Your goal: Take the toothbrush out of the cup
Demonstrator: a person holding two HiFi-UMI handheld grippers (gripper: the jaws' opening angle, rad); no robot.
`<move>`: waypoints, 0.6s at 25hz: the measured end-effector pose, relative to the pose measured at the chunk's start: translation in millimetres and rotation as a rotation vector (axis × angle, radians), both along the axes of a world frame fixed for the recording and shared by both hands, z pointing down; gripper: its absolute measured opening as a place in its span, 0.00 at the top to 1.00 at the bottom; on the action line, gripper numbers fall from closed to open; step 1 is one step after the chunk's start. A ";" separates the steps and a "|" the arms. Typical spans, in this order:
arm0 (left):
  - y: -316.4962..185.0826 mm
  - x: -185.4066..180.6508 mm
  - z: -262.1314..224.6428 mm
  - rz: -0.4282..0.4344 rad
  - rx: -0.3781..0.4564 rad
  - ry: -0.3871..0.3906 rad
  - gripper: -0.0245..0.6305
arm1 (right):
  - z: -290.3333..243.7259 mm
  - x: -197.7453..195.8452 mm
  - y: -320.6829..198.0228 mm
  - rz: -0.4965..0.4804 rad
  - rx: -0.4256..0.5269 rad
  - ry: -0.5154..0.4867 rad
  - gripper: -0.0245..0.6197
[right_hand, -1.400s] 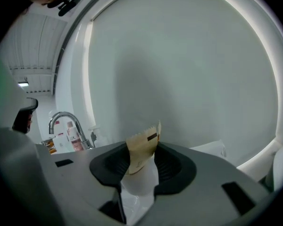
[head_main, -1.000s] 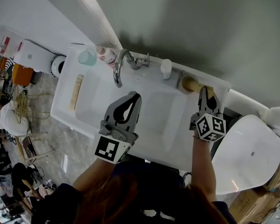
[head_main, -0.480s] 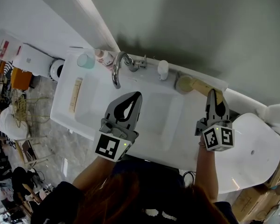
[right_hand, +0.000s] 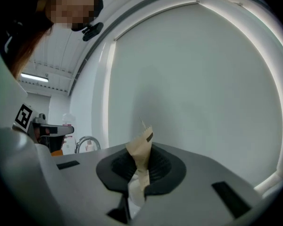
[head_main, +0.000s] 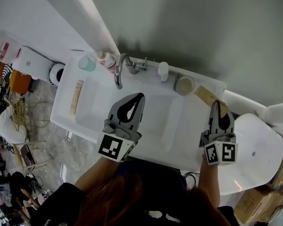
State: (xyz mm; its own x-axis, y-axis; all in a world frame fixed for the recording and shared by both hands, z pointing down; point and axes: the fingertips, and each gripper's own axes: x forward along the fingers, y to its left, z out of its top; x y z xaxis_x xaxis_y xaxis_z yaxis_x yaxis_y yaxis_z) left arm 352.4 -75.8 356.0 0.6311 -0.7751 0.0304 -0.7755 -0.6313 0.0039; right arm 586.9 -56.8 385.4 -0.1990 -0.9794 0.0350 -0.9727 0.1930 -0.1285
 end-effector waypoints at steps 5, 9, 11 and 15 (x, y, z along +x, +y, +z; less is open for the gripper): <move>4.6 -7.1 -2.3 -0.015 0.008 0.005 0.94 | -12.9 -11.9 13.9 -0.009 0.005 0.035 0.90; 7.2 -11.5 -6.2 -0.021 0.022 0.013 0.94 | -23.3 -21.6 21.2 -0.023 0.020 0.067 0.91; 8.2 -12.8 -8.2 -0.023 0.026 0.014 0.94 | -27.9 -25.5 23.9 -0.025 0.027 0.083 0.91; 11.4 -13.9 -12.2 -0.021 0.035 0.020 0.94 | -37.0 -30.8 30.1 -0.026 0.039 0.094 0.91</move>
